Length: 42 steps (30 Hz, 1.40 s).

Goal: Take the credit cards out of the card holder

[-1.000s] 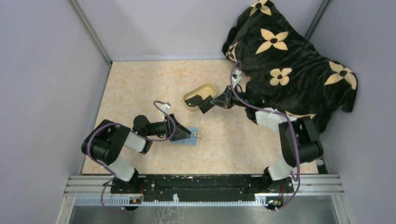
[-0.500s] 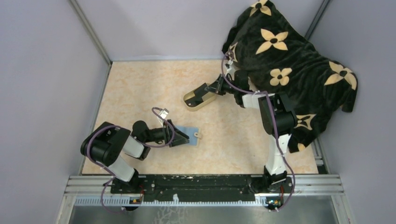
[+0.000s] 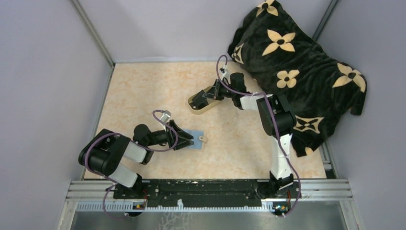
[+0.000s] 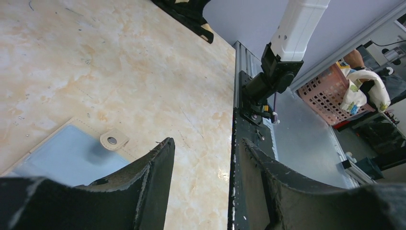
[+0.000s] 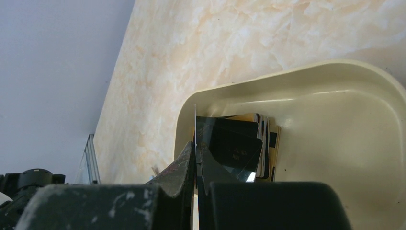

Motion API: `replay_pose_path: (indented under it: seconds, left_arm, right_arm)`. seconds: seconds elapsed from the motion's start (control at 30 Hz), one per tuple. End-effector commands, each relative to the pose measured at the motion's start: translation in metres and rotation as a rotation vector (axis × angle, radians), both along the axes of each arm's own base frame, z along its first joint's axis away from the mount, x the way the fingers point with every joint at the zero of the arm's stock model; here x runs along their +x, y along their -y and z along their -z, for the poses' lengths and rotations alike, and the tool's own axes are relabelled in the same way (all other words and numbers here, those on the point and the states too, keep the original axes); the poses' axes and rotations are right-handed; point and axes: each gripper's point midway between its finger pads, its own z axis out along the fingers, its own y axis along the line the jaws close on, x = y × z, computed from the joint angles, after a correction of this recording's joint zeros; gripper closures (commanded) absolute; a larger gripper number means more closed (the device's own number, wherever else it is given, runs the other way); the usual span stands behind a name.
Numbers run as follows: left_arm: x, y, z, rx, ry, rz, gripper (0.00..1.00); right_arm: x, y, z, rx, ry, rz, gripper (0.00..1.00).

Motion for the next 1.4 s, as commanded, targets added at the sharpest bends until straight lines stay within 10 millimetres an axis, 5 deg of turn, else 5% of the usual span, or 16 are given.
replay_pose_path:
  seconds: [0.0,0.7,0.93,1.37]
  left_arm:
    - [0.001,-0.001,-0.006,-0.011,0.075,-0.007,0.42]
    - [0.002,0.0,-0.005,-0.027,0.062,0.004,0.43]
    - [0.001,0.0,-0.005,-0.032,0.054,0.013,0.43]
    - [0.002,0.001,-0.006,-0.039,0.052,0.015,0.43]
  right_arm:
    - [0.005,-0.005,-0.016,-0.006,0.069,-0.011,1.0]
    - [-0.002,-0.016,0.005,-0.109,0.051,-0.018,1.0]
    - [0.001,-0.01,0.001,-0.146,0.068,0.014,0.74]
    - [0.003,0.003,-0.011,-0.213,0.117,0.063,0.73]
